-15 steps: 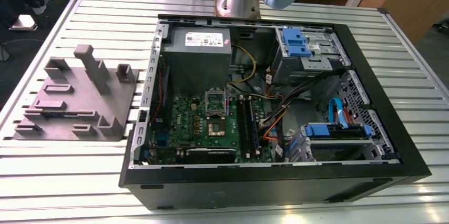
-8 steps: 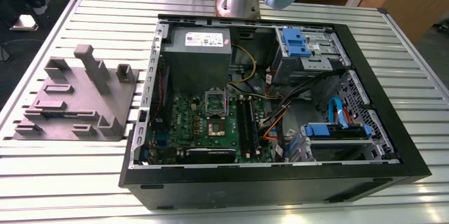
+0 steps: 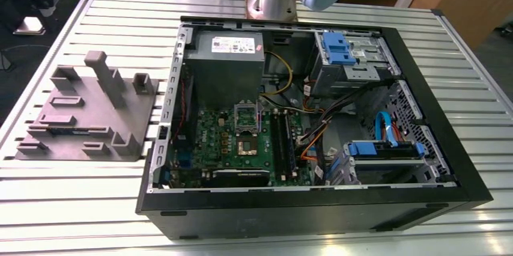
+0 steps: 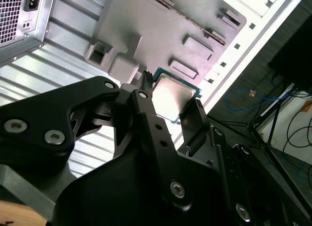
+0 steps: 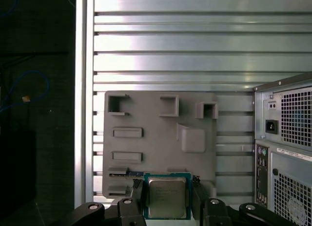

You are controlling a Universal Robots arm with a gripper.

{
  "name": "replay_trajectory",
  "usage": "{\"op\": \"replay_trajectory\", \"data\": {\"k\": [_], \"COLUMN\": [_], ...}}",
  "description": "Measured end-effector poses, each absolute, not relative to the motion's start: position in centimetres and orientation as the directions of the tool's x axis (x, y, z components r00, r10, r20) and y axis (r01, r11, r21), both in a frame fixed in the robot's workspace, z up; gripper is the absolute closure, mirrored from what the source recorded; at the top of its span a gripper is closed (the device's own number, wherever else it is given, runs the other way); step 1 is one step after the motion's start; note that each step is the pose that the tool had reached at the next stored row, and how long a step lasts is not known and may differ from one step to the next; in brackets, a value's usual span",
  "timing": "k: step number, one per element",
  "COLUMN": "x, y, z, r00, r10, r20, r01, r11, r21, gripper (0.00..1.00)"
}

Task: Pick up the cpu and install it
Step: 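Pick up the cpu and move it towards the insertion slot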

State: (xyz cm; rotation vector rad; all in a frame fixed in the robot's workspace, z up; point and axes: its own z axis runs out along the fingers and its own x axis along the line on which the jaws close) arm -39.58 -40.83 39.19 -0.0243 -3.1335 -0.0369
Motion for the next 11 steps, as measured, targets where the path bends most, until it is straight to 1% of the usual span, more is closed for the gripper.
{"op": "replay_trajectory", "data": {"k": [11], "x": [-39.29], "y": [-40.83], "z": [39.19], "r00": [-1.000], "r10": [0.015], "r20": [0.008], "r01": [0.016], "r11": [1.000], "r21": [0.023], "gripper": [0.53]}}
